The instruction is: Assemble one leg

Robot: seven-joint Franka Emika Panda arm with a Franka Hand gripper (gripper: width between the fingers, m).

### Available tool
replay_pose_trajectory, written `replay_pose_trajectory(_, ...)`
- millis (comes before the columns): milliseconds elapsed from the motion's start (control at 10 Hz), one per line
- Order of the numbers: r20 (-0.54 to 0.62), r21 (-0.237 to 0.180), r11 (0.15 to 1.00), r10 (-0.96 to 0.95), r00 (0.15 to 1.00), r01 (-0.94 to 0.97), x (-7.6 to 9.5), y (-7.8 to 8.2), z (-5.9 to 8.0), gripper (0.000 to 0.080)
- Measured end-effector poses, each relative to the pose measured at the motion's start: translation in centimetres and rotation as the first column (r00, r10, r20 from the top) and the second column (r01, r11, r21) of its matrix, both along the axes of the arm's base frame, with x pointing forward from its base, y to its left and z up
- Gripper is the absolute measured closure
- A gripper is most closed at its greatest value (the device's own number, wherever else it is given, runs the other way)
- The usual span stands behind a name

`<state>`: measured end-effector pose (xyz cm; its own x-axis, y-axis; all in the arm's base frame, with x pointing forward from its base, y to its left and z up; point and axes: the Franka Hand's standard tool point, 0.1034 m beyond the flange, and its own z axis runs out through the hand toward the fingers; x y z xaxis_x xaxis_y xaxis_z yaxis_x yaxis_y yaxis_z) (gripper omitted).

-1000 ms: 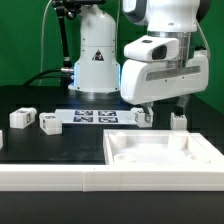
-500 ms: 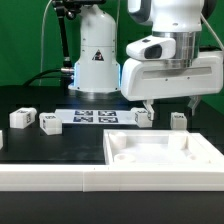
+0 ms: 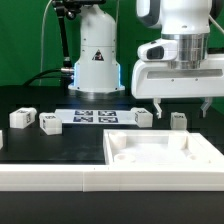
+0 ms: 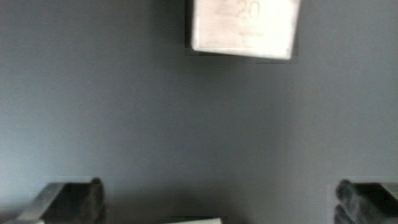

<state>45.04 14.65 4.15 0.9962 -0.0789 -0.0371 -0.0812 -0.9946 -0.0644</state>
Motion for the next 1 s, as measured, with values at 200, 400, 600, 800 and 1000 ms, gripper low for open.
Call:
replay_pose_trajectory(200, 0.037, 0.01, 1.0, 0.011, 0.999, -0.011, -0.2, 0.8, -0.1, 0.015)
replay_pose_trajectory(400, -0.133, -0.006, 0.999, 0.05, 0.99, -0.051, -0.7, 0.1, -0.1, 0.015)
replay_pose_trajectory(600, -0.233, -0.009, 0.997, 0.069, 0.97, -0.073, -0.6, -0.1, -0.2, 0.015)
replay_pose_trajectory(800, -0.38, 0.012, 0.997, 0.075, 0.922, -0.076, -0.7, -0.4, -0.1, 0.015)
replay_pose_trajectory(1000, -0.503, 0.017, 0.997, 0.079, 0.86, -0.082, -1.3, -0.2, 0.0, 0.015)
